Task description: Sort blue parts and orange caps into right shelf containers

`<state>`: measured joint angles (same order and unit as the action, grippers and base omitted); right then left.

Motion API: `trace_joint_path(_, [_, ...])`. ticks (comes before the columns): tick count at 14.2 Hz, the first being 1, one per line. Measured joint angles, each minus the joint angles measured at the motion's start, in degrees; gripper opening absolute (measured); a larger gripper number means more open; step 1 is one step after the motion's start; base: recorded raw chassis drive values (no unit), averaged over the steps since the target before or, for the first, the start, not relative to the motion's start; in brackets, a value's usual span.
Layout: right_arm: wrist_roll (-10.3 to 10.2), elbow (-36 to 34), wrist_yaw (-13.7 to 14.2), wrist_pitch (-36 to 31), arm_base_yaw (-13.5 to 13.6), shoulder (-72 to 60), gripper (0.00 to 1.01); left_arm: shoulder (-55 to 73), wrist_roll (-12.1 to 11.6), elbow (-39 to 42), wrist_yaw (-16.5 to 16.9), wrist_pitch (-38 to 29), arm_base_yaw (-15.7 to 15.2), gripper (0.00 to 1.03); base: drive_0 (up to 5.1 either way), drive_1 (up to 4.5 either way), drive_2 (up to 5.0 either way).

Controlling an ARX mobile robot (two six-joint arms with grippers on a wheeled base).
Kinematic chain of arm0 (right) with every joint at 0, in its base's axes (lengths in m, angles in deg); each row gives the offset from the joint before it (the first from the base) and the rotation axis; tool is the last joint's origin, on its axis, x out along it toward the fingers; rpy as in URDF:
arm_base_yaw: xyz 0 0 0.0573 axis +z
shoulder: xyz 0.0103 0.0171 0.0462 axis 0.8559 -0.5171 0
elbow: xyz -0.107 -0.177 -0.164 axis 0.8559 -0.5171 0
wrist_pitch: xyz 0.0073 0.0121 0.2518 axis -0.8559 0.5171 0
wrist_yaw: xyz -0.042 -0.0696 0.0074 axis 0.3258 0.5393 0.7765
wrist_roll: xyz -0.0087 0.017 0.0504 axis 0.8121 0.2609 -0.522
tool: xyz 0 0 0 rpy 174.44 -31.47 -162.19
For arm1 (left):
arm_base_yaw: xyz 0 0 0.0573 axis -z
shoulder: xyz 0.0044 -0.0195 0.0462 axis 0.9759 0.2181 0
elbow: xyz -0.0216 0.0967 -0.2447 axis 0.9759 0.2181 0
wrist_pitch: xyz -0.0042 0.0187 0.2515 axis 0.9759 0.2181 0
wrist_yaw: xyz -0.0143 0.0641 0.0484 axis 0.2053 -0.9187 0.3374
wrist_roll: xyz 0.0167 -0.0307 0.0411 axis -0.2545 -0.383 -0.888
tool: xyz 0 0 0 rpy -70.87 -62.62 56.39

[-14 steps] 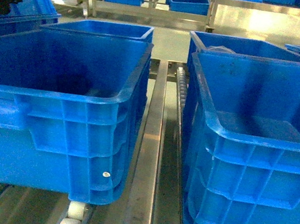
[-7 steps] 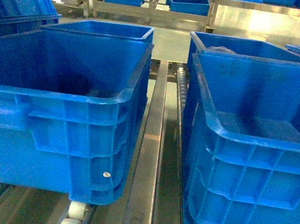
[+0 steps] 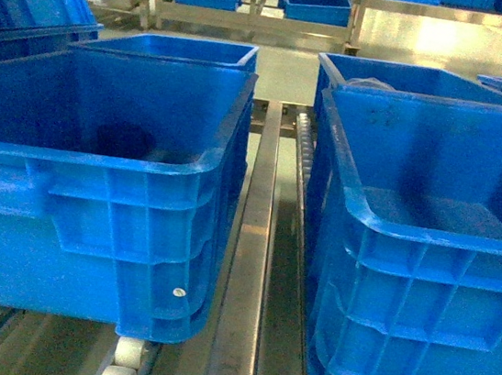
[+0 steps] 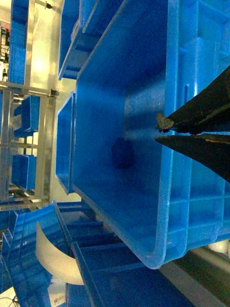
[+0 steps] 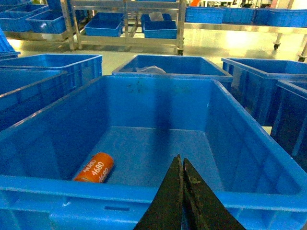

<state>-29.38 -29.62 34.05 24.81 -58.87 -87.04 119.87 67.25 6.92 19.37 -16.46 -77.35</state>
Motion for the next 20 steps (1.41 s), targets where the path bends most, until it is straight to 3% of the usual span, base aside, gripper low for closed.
trace_joint_path(2, [0.0, -2.9, 0.0, -1.3, 0.0, 2.3, 0.01, -2.6, 0.0, 3.1, 0.0, -1.8, 0.0, 0.02, 0.0, 0.0, 0.0])
trace_joint_path(11, [-0.2, -4.2, 0.0, 20.9, 0.0, 26.3, 0.01, -27.6, -0.1, 4.9, 0.0, 21.5, 0.0, 0.02, 0.0, 0.0, 0.0])
trace_joint_path(20, [-0.2, -4.2, 0.0, 34.1, 0.0, 39.2, 0.01, -41.5, -0.1, 4.9, 0.0, 35.2, 0.0, 0.02, 0.0, 0.0, 0.0])
